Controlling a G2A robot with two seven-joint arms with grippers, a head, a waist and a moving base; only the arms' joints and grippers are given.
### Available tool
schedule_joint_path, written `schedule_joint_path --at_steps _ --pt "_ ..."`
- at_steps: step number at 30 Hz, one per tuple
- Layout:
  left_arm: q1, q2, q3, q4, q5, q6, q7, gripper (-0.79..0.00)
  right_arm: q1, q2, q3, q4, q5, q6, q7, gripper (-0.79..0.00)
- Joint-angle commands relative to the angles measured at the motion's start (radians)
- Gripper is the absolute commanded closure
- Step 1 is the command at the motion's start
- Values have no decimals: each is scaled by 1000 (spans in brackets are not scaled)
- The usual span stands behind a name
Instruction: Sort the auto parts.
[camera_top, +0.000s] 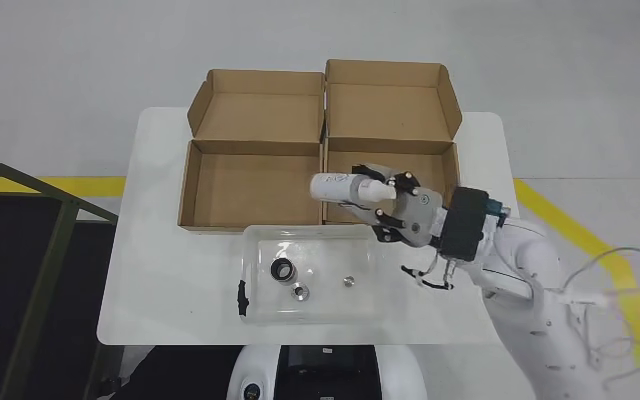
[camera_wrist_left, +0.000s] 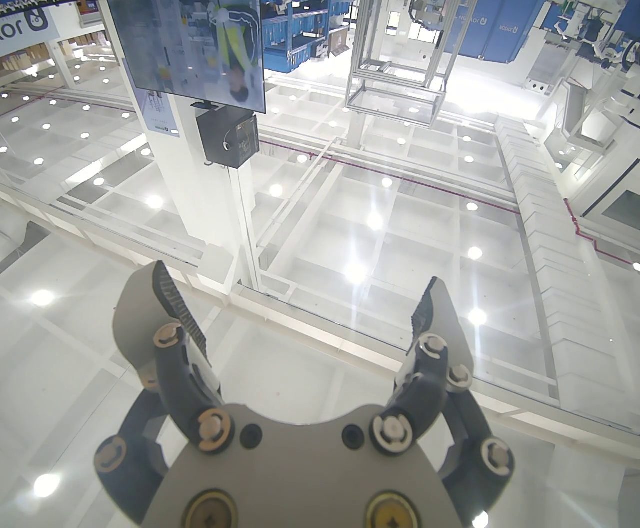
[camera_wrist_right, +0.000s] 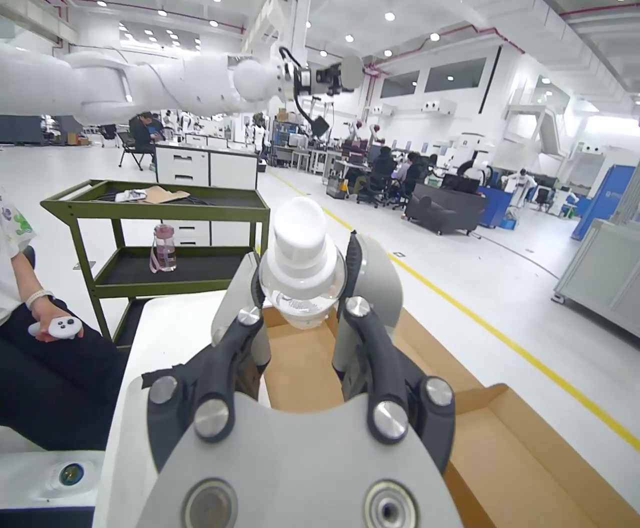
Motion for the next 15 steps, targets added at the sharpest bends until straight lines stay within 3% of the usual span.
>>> schedule_joint_path --at_steps 1,11,15 --pt "0 0 0 0 0 0 0 -785 0 0 -9 25 -29 14 11 0" --pt "0 0 0 0 0 0 0 -785 37 -4 -50 145 -126 83 89 0" --pt "0 0 0 0 0 0 0 -785 65 -7 -63 211 -94 84 117 0"
